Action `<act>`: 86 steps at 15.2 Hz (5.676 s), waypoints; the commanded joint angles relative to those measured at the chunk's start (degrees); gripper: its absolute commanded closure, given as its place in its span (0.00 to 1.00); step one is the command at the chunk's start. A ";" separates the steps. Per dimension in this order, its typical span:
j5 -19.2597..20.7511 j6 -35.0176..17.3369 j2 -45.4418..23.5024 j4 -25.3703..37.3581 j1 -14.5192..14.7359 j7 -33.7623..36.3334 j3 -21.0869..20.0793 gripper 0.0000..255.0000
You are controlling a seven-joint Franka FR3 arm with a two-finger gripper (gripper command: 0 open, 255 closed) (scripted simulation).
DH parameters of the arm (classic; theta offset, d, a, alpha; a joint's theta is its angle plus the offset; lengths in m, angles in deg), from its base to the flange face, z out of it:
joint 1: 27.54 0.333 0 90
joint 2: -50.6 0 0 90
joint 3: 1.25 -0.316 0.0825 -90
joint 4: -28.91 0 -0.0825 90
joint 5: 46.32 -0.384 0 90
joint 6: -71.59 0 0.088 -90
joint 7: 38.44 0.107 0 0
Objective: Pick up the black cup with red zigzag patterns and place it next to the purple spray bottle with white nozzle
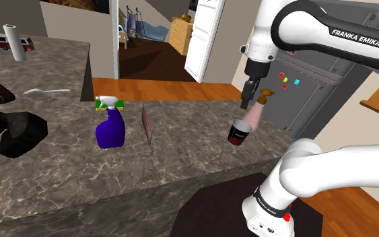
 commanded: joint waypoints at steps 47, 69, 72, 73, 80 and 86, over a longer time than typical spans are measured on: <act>19.23 -37.61 -0.16 -29.97 -9.46 -9.41 15.33 1.00; 14.37 -18.85 4.29 -15.38 -7.60 -12.60 11.65 1.00; 13.91 -16.67 4.17 -13.05 -7.44 -12.98 11.24 1.00; 13.76 -15.95 4.10 -12.26 -7.39 -13.10 11.11 1.00; 12.85 -11.10 3.26 -6.50 -7.08 -13.97 10.25 1.00; 12.22 -7.11 2.08 -1.27 -6.87 -14.71 9.61 1.00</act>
